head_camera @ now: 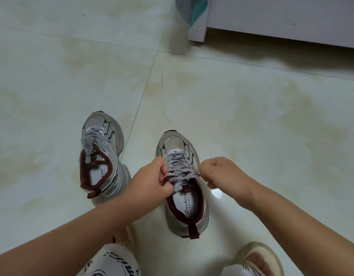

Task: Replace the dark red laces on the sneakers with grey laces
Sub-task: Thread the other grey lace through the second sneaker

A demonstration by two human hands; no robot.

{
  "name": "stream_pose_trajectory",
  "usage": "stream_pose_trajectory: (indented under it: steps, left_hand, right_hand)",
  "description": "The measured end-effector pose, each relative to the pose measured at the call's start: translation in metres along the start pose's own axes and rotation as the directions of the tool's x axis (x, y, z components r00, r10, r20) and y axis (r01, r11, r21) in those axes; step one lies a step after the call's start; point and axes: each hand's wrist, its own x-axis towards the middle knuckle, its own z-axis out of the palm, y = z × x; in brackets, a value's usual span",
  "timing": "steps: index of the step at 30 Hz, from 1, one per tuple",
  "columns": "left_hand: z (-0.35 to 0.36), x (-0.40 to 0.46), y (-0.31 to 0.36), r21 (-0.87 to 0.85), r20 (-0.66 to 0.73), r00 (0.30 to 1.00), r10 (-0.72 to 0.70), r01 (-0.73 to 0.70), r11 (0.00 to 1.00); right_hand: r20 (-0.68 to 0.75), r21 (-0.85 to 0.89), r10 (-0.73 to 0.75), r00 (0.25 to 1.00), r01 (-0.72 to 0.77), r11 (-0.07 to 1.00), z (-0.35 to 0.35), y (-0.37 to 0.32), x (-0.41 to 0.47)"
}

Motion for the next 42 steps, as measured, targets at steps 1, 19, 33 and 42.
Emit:
stream_pose_trajectory:
  steps: [1,19,33,42]
  left_hand:
    - [0.000,-0.001,0.001,0.007,0.016,1.000,0.001,-0.001,1.000]
    - [-0.013,0.043,0.013,0.242,-0.136,0.990,0.023,0.011,0.970]
    - [-0.009,0.051,0.008,0.414,-0.079,0.970,0.232,-0.179,0.892]
    - [-0.029,0.065,0.000,0.151,0.132,0.980,0.150,-0.169,0.974]
  right_hand:
    - [-0.011,-0.031,0.023,1.000,-0.023,0.999,-0.003,0.001,0.001]
    - [-0.044,-0.466,-0.244,0.969,0.196,0.863,0.008,-0.018,0.052]
    - [-0.069,-0.531,-0.465,0.883,0.362,0.766,0.013,0.010,0.046]
    - [-0.100,-0.047,-0.106,0.989,0.102,0.994,0.001,0.003,0.053]
